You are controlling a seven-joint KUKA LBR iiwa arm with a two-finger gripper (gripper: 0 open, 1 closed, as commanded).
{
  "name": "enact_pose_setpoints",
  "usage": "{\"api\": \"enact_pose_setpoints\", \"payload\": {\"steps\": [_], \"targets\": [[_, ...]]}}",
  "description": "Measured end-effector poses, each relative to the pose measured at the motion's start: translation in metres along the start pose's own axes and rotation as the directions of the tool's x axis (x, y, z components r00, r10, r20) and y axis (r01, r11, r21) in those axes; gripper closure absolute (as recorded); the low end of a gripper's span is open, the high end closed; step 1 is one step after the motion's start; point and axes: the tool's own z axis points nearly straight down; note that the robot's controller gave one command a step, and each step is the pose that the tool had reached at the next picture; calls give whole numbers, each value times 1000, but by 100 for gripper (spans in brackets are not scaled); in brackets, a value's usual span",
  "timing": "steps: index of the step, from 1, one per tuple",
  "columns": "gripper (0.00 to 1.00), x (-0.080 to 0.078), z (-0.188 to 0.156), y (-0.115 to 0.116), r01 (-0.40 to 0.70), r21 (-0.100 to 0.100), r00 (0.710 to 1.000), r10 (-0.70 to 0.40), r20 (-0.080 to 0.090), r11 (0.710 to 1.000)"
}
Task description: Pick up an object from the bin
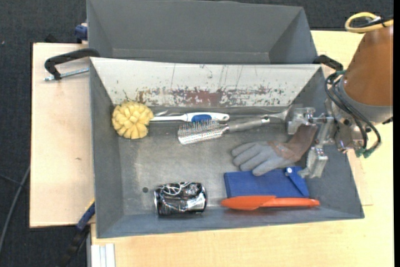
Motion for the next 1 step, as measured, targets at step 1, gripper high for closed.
{"api": "enact_pose_setpoints", "payload": {"steps": [1], "targets": [[0,-2,-4,0,2,2,1000,-2,9,1000]]}}
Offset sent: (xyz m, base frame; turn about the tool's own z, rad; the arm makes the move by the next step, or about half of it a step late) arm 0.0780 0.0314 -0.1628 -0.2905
